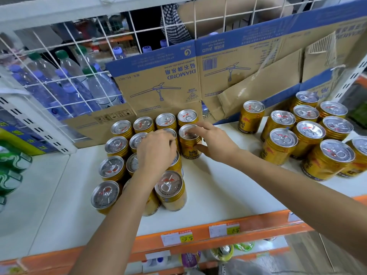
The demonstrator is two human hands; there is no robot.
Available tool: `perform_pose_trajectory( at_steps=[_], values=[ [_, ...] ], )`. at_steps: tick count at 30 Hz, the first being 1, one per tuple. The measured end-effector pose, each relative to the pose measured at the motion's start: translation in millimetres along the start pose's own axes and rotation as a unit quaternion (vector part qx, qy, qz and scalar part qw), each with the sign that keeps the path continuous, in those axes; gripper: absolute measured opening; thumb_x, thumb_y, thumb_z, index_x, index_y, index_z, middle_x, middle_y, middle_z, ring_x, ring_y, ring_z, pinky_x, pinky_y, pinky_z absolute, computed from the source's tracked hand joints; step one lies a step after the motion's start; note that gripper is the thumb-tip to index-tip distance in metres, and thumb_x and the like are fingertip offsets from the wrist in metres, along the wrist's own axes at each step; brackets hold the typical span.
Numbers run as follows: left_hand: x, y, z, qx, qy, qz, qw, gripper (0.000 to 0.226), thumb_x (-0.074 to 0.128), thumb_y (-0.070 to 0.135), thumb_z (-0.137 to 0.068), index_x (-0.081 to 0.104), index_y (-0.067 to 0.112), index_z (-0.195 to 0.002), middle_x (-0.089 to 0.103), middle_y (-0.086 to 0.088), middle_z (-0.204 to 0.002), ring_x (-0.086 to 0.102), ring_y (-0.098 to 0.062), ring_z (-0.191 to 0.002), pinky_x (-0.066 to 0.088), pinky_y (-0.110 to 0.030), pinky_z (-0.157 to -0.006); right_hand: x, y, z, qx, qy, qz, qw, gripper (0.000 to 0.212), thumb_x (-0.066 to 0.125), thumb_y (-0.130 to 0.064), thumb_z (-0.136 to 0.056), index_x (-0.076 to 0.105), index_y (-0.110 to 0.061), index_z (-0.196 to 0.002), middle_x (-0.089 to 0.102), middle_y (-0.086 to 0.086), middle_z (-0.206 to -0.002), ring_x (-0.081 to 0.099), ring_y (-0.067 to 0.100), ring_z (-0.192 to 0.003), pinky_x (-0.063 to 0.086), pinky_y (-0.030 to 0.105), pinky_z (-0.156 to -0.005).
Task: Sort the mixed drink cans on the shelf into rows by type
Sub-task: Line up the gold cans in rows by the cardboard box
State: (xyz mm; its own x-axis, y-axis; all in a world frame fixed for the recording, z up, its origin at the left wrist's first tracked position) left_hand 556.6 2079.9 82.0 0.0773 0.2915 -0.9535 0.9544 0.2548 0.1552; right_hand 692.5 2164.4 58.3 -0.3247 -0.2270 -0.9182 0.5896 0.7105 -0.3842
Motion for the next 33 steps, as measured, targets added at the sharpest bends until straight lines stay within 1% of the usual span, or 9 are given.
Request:
perform_pose_trajectory(
  at_steps=[4, 7, 10, 14, 19, 22, 25, 30, 33],
  values=[
    [0.3, -2.8, 2.5, 0.013, -0.020, 0.004, 1.000, 0.024, 0.049, 0.026, -0.094, 0.070, 0.018, -0.102, 0.067, -0.001, -0.101, 0.059, -0.020, -0.088, 0.035, -0.027, -0.057, -0.8, 4.4, 8.8, 0.023, -0.013, -0.026, 0.999, 0.067, 0.062, -0.013, -0.089, 0.029, -0.023, -0.146, 0.032, 0.004, -0.150, 0.044, 0.030, -0.127, 0.042, 0.037, -0.097],
    [-0.1, 3.3, 6.3, 0.007, -0.036, 0.025, 0.999, 0.034, 0.053, 0.030, -0.093, 0.061, 0.017, -0.124, 0.062, -0.004, -0.123, 0.058, -0.023, -0.108, 0.047, -0.034, -0.079, -15.4, 16.0, 19.6, 0.063, -0.016, -0.007, 0.998, 0.061, 0.059, -0.015, -0.091, 0.031, -0.023, -0.145, 0.037, 0.004, -0.146, 0.041, 0.027, -0.128, 0.038, 0.036, -0.101],
    [0.2, 17.3, 9.1, 0.023, -0.027, 0.055, 0.998, 0.040, 0.055, 0.033, -0.091, 0.057, 0.018, -0.128, 0.060, -0.004, -0.126, 0.054, -0.024, -0.113, 0.044, -0.037, -0.091, -39.5, 34.5, 34.9, 0.096, -0.018, 0.088, 0.991, 0.051, 0.058, -0.023, -0.092, 0.040, -0.021, -0.140, 0.042, 0.005, -0.142, 0.038, 0.026, -0.129, 0.035, 0.036, -0.104],
    [0.8, 24.3, 7.8, 0.031, -0.039, 0.055, 0.997, 0.037, 0.057, 0.034, -0.090, 0.060, 0.023, -0.125, 0.062, -0.003, -0.121, 0.053, -0.024, -0.112, 0.046, -0.039, -0.089, -77.2, 66.9, 61.2, 0.166, -0.063, 0.197, 0.964, 0.053, 0.064, -0.036, -0.085, 0.047, -0.019, -0.132, 0.049, 0.008, -0.133, 0.045, 0.029, -0.120, 0.046, 0.039, -0.090],
    [1.8, 23.6, 9.2, 0.027, -0.051, 0.054, 0.997, 0.036, 0.061, 0.031, -0.089, 0.061, 0.023, -0.124, 0.063, -0.007, -0.116, 0.055, -0.027, -0.107, 0.046, -0.039, -0.083, -93.5, 92.9, 88.5, 0.212, -0.183, 0.269, 0.922, 0.071, 0.069, -0.021, -0.078, 0.036, -0.024, -0.140, 0.042, 0.004, -0.141, 0.039, 0.030, -0.129, 0.051, 0.042, -0.086],
    [3.0, 23.7, 11.9, 0.026, -0.051, 0.059, 0.997, 0.037, 0.060, 0.031, -0.089, 0.059, 0.023, -0.125, 0.063, -0.005, -0.118, 0.053, -0.026, -0.110, 0.045, -0.039, -0.083, -86.0, 92.0, 86.6, 0.183, -0.141, 0.281, 0.931, 0.054, 0.059, -0.011, -0.082, 0.042, -0.021, -0.132, 0.046, 0.005, -0.133, 0.042, 0.032, -0.122, 0.050, 0.037, -0.077],
    [6.4, 20.8, 14.5, 0.029, -0.049, 0.069, 0.996, 0.039, 0.062, 0.030, -0.088, 0.059, 0.023, -0.126, 0.064, -0.005, -0.117, 0.054, -0.025, -0.111, 0.047, -0.038, -0.081, -83.7, 83.2, 81.6, 0.140, -0.125, 0.247, 0.951, 0.055, 0.061, -0.011, -0.081, 0.045, -0.027, -0.132, 0.048, 0.002, -0.130, 0.047, 0.028, -0.116, 0.046, 0.031, -0.068],
    [8.3, 11.4, 22.4, 0.042, -0.041, 0.124, 0.991, 0.039, 0.066, 0.025, -0.086, 0.062, 0.019, -0.124, 0.059, -0.002, -0.127, 0.052, -0.021, -0.118, 0.044, -0.033, -0.092, -61.2, 43.4, 67.0, 0.055, -0.144, 0.140, 0.978, 0.067, 0.058, 0.000, -0.079, 0.043, -0.033, -0.134, 0.040, -0.002, -0.137, 0.045, 0.025, -0.117, 0.050, 0.031, -0.077],
    [5.1, 5.6, 29.5, 0.039, -0.021, 0.133, 0.990, 0.035, 0.070, 0.021, -0.083, 0.066, 0.015, -0.118, 0.059, -0.005, -0.128, 0.051, -0.025, -0.119, 0.040, -0.036, -0.098, -43.1, 13.5, 54.8, -0.005, -0.159, 0.105, 0.982, 0.068, 0.054, 0.004, -0.079, 0.044, -0.037, -0.133, 0.032, -0.002, -0.141, 0.035, 0.023, -0.124, 0.043, 0.027, -0.082]
  ],
)
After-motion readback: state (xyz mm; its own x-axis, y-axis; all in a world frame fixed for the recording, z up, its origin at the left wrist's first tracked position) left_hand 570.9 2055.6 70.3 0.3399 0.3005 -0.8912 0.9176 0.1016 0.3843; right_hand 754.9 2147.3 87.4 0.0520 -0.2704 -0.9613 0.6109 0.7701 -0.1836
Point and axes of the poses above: each hand's wrist, its own z-axis away from the middle knuckle, its own x-axis out of the palm, y = z × x, the point moved 3 cm from there along -z, towards the middle knuckle
